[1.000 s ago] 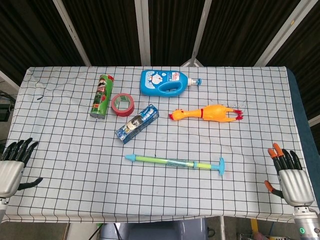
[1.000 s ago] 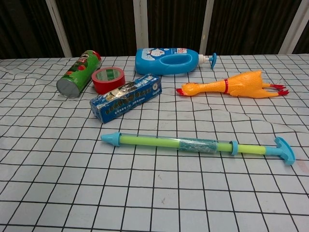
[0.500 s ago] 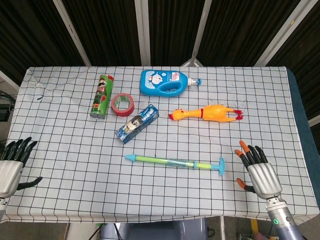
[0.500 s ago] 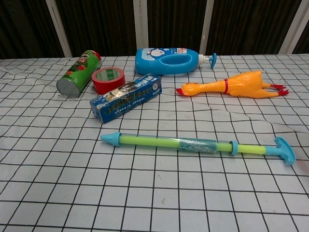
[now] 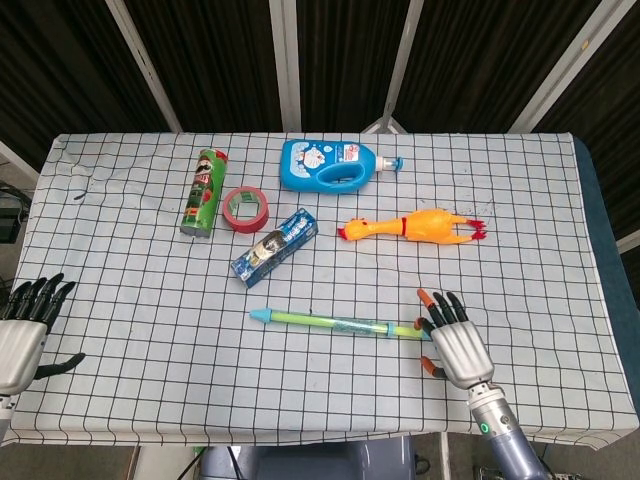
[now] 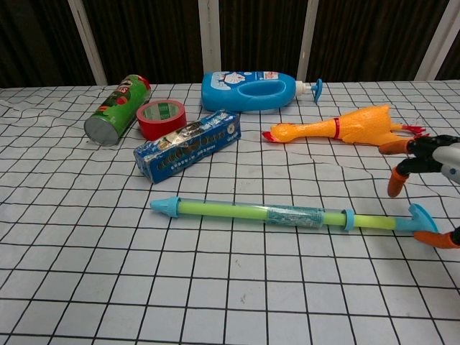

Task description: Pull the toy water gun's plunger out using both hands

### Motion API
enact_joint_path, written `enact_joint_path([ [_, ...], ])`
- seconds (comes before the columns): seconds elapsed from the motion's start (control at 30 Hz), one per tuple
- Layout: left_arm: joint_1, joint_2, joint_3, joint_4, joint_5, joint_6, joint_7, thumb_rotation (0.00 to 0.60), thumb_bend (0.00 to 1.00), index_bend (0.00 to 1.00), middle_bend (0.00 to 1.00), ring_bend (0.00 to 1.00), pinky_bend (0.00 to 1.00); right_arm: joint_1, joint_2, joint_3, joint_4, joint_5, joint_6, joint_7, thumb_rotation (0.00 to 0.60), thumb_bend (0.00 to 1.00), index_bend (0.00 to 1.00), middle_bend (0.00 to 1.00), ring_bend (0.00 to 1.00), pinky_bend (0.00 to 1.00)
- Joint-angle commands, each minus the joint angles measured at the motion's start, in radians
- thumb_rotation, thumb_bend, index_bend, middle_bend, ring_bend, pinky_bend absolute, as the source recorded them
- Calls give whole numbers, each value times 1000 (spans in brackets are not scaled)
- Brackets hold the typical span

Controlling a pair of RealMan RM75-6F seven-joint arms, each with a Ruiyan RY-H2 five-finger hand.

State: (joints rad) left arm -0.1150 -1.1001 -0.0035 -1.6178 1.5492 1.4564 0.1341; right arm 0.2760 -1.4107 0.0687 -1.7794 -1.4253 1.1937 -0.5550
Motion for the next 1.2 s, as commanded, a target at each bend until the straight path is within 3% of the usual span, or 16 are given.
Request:
enact_joint_path([
  [0.03, -1, -1, 0, 1, 0, -1, 0, 600, 43, 0, 0, 0, 0, 17, -55, 5, 30, 29, -11, -41, 600, 304, 396, 111, 0, 0],
  [0.57, 0, -3, -2, 7, 5, 7, -3, 600, 45, 0, 0, 0, 0, 62, -139, 34, 126, 123, -39, -97, 600, 313, 412, 111, 0, 0],
  [1.2, -1, -8, 0, 4, 14, 10, 4, 600, 45, 0, 0, 0, 0, 95, -167, 41, 167, 199, -51, -116, 600, 474, 463, 113, 0, 0],
])
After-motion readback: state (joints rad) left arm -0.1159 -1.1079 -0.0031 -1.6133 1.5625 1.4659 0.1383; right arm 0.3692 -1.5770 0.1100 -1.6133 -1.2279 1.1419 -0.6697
